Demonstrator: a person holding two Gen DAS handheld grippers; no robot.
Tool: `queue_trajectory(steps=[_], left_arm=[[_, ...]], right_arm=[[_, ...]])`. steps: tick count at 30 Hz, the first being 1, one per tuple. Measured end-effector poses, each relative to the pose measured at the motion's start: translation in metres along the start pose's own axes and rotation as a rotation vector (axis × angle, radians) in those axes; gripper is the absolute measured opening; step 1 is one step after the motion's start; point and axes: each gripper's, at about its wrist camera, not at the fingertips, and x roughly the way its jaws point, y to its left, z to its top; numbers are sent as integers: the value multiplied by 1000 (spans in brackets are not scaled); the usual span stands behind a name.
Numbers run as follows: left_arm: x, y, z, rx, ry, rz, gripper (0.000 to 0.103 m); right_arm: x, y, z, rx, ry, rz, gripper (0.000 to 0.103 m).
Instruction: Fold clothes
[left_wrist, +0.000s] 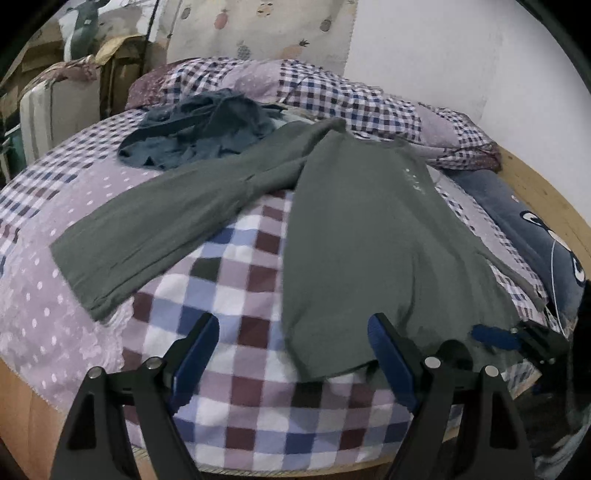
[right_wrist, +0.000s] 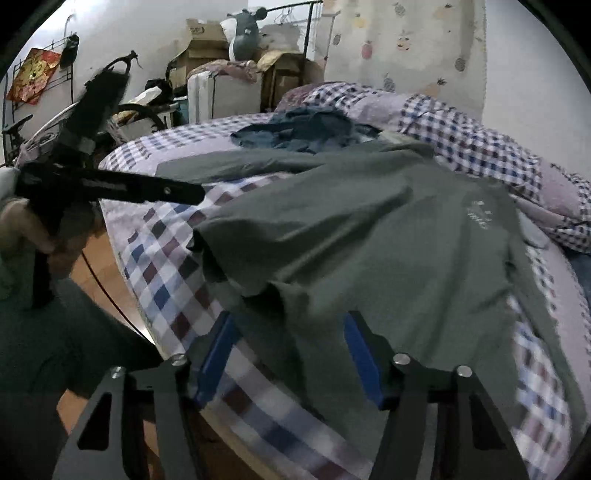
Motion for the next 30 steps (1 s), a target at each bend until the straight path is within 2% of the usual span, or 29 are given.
queue_trajectory(steps=[3, 5, 6, 7, 10, 15, 20, 24, 27, 30], left_arm=[[0, 3, -5, 15, 29, 3, 86], [0, -2, -11, 70, 47, -2, 86], [1, -6, -13, 95, 58, -1, 86], [3, -10, -16, 120, 69, 1, 86], [7, -19, -21, 175, 99, 3, 86], [12, -33, -25, 227, 110, 7, 86], [15, -54, -28, 302, 77, 32, 86], [22, -65, -27, 331, 51, 73, 86], [33, -68, -25, 306, 66, 65, 86], [44, -75, -26, 335, 60, 117, 86]], right_arm=[[22, 15, 3, -58, -12, -25, 48], [33, 21, 6, -92, -9, -59, 45], [38, 23, 8, -108, -6, -78, 37], [42, 23, 10, -114, -3, -96, 21], [41, -1, 14, -24, -9, -123, 5], [27, -55, 18, 200, -32, -126, 5], [22, -85, 13, 355, -49, -81, 5], [24, -89, 13, 378, -58, -59, 5], [22, -89, 14, 383, -75, -47, 5], [20, -89, 18, 386, -102, -43, 5]])
